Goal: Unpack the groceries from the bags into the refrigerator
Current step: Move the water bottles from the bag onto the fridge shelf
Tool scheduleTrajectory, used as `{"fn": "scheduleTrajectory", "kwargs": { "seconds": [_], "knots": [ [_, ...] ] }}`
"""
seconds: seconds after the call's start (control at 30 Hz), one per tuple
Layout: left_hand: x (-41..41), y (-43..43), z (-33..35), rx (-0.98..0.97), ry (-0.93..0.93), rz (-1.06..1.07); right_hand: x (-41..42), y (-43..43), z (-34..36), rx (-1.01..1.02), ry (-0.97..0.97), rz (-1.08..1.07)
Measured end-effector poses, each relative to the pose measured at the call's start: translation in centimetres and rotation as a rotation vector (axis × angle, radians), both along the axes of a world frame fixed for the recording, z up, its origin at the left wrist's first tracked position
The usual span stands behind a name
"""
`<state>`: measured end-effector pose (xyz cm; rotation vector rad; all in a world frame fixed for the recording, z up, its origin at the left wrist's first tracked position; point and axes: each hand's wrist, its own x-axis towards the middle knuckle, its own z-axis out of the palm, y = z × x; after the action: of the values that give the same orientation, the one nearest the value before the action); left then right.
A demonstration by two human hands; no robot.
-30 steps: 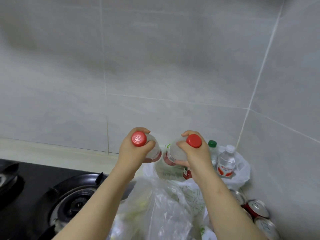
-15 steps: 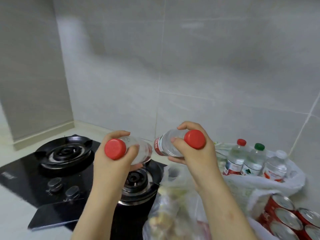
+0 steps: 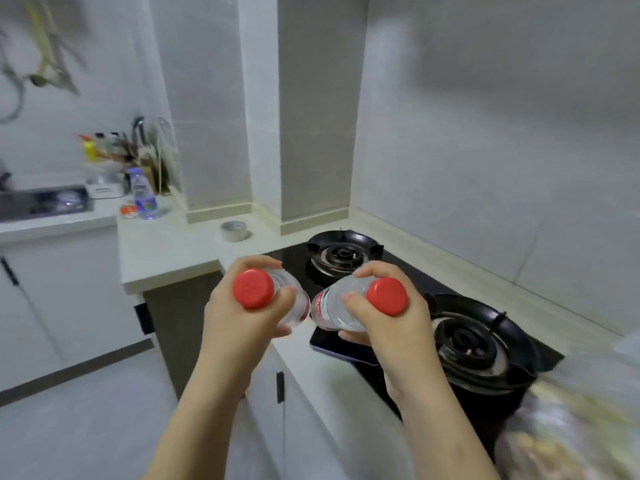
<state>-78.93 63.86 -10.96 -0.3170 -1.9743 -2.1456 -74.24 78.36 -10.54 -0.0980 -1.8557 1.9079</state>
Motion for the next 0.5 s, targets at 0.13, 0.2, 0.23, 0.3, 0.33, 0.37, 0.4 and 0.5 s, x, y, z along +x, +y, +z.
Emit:
{"fn": "scheduleTrajectory", "kwargs": {
  "seconds": [0.13, 0.2, 0.23, 0.3, 0.33, 0.37, 0.4, 0.5],
  "knots": [
    [0.7, -6.2, -0.8, -0.049, -0.038, 0.156, -1.6, -5.8, -1.0, -0.004, -0.029, 0.154],
    [1.5, -9.1, -1.2, -0.061, -0.056, 0.251, -2.2, -8.7, -1.5, 0.014, -0.039, 0.242],
    [2.0, -10.5, -1.4, -0.059, -0.064, 0.301, -2.4, -10.1, -1.8, 0.023, -0.042, 0.281],
    [3.3, -13.0, -1.7, -0.050, -0.078, 0.397, -2.6, -12.9, -2.2, 0.055, -0.050, 0.362],
    [4.1, -14.2, -1.9, -0.049, -0.084, 0.445, -2.6, -14.3, -2.4, 0.069, -0.053, 0.411],
    [4.9, -15.4, -2.0, -0.050, -0.088, 0.493, -2.5, -15.6, -2.5, 0.071, -0.058, 0.463],
    [5.8, -16.4, -2.1, -0.054, -0.092, 0.542, -2.3, -16.9, -2.6, 0.064, -0.066, 0.519],
    [8.9, -19.2, -2.4, -0.055, -0.106, 0.686, -1.3, -20.4, -2.8, 0.081, -0.091, 0.700]
  ]
}}
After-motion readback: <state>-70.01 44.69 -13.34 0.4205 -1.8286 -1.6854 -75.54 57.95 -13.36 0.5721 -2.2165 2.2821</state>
